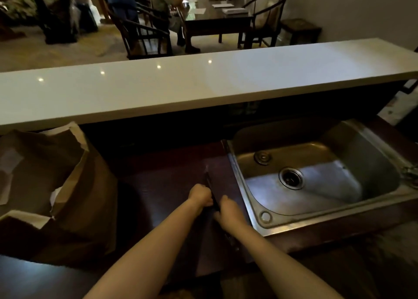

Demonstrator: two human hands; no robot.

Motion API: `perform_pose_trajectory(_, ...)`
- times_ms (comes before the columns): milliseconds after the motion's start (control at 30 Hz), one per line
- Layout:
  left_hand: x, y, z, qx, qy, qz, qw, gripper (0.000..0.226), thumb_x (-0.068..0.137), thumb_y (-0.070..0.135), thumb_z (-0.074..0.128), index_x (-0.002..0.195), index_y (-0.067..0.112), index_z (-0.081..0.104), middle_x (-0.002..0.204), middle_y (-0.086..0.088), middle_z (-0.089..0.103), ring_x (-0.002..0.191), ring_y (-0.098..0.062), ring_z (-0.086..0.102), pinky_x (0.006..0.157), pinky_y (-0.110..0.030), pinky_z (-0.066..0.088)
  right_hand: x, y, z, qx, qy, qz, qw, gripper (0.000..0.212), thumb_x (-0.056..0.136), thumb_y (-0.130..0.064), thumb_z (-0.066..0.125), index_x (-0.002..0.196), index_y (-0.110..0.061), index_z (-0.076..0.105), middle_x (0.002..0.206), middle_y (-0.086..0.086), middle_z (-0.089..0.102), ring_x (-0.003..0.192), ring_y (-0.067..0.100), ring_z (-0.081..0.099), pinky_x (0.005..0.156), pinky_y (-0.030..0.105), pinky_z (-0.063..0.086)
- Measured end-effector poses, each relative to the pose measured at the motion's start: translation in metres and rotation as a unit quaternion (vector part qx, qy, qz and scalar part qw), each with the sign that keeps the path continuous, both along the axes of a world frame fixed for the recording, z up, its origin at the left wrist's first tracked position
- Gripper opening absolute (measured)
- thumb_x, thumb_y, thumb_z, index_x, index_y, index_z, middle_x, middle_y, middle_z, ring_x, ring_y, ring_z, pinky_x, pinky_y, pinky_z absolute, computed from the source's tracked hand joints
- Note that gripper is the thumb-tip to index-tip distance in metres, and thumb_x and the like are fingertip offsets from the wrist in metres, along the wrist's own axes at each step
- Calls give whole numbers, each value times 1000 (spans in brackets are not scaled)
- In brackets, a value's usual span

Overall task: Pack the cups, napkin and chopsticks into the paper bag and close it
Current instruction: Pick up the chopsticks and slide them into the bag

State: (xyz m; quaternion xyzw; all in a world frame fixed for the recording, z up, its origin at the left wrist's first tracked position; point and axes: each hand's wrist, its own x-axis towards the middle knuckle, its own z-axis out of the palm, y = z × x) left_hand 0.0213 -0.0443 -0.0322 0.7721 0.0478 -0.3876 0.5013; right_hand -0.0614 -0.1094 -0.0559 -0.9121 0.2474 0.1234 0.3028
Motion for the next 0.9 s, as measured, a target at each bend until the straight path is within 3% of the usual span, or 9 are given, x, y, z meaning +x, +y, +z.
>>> perform_pose_trajectory(67,-2,3,1,-57,10,38,998,17,93,5,41,79,7,51,73,-8,52,66,-18,51,62,-29,47,-3,-5,3,51,-41,3,998,18,81,-15,55,89,-13,40,96,16,59,87,32,58,66,33,41)
perform_pose_trajectory(167,-4,10,14,-126,-50,86,987,11,90,3,46,95,9,53,73,-5,55,66,-15,53,58,-24,45,-2,-7,14,113,-105,5,988,14,80,-16,57,82,-20,44,71,-3,53,66,18,52,56,28,38)
perform_pose_trajectory(267,1,21,46,-219,-101,143,960,14,91,2,45,92,12,55,74,-6,55,65,-15,53,61,-26,49,6,1,32,189,-175,-36,966,10,86,-18,58,82,-24,51,68,-8,56,60,6,53,58,20,43)
perform_pose_trajectory(333,8,31,74,-273,-135,164,938,13,92,5,44,96,6,56,73,-6,54,63,-14,53,57,-22,53,12,14,49,250,-199,-47,947,15,92,-20,51,78,-23,54,68,-3,61,57,7,57,58,23,48)
perform_pose_trajectory(433,18,52,116,-322,-180,175,913,17,95,11,39,94,5,55,71,-7,56,59,-12,57,55,-20,56,27,42,83,375,-217,-33,901,29,98,-18,38,76,-17,57,63,4,62,46,7,59,47,22,50)
perform_pose_trajectory(500,22,70,141,-324,-216,166,906,19,96,17,37,91,10,54,69,-3,58,54,-6,58,52,-18,54,37,62,109,405,-223,-1,887,31,99,-20,36,76,-15,57,62,1,64,46,7,60,43,20,48)
perform_pose_trajectory(667,36,131,203,-275,-334,139,891,18,95,25,40,87,19,55,65,4,51,48,-2,43,45,-16,37,71,91,177,340,-277,84,895,17,95,-22,46,88,-20,62,81,0,65,70,11,59,65,27,50)
perform_pose_trajectory(800,42,182,233,-145,-431,82,887,20,94,28,39,97,16,56,70,4,52,56,-8,46,56,-25,40,105,107,248,236,-375,113,889,25,92,-38,47,107,-24,61,94,-7,65,77,5,58,63,17,46)
perform_pose_trajectory(900,39,210,243,-127,-433,42,892,19,95,25,38,89,24,56,70,4,55,55,-3,49,54,-21,41,129,138,288,184,-389,192,882,26,89,-37,54,110,-22,60,94,-6,65,82,10,61,68,22,50)
